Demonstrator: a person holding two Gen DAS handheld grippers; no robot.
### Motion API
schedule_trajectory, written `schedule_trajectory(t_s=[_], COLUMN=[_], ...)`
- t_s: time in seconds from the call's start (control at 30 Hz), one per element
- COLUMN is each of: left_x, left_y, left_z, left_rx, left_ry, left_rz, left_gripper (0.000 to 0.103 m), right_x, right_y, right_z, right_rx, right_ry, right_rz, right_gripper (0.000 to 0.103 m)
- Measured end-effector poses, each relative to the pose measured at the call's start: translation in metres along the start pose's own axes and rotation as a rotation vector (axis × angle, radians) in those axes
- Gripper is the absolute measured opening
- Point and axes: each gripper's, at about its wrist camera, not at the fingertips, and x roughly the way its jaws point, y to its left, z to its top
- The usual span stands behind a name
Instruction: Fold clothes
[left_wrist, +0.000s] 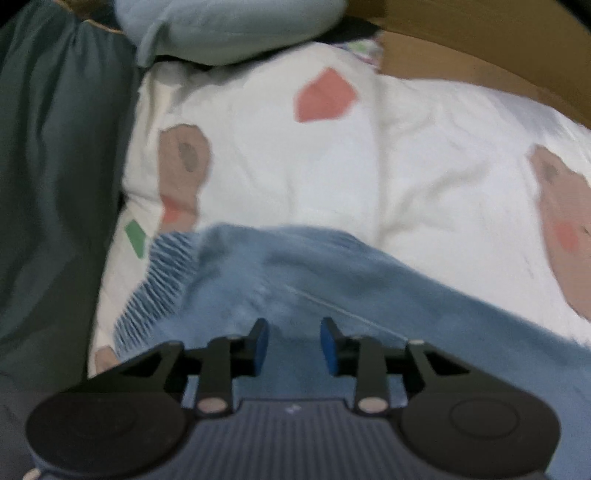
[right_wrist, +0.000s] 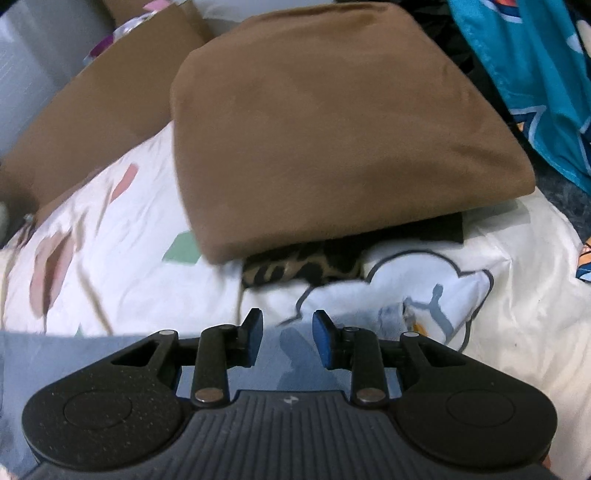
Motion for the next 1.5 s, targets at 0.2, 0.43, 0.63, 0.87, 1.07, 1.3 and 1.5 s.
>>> schedule_trajectory(t_s=[0.2, 0.43, 0.63, 0.87, 1.07, 1.3, 1.5], left_x=[-0.002, 0.015, 0.043, 0.024, -0.025, -0.057, -0.086], left_y=[-0.021, -0.028, -0.033, -0.025, -0.007, -0.011, -0.033], left_z=[-0.027, -0.066, -0.102, -0.143, -0.162, -0.175, -0.183], left_rx=[-0.011, -0.034, -0.070, -0.098, -0.144, -0.162, -0.128], left_ry=[0.048, 0.077, 0.021, -0.052, -0.080, -0.054, -0.046], left_rz=[-0.063, -0.088, -0.111, -0.092, -0.085, -0.060, -0.064], left_gripper=[0.045, 0.045, 0.045, 0.048, 0.050, 0.051, 0.051], right_x=[-0.008, -0.022, -0.028, -0.024, -0.035, -0.032, -0.015], right_y=[-0.004, -0.018, -0.033, -0.061, -0.078, -0.096, -0.116], right_z=[-0.013, -0.019, -0.033, -0.048, -0.055, -0.055, -0.061], right_rx=[-0.010, -0.088, -0.161, -0.092, -0.035, -0.008, 0.084], right_ry=[0.101, 0.180, 0.110, 0.085, 0.080, 0.098, 0.118], right_rz=[-0.020, -0.050, -0.082, -0.060, 0.042, 0.115, 0.195], right_gripper=[0.037, 0.037, 0.043, 0.047, 0.047, 0.047, 0.048])
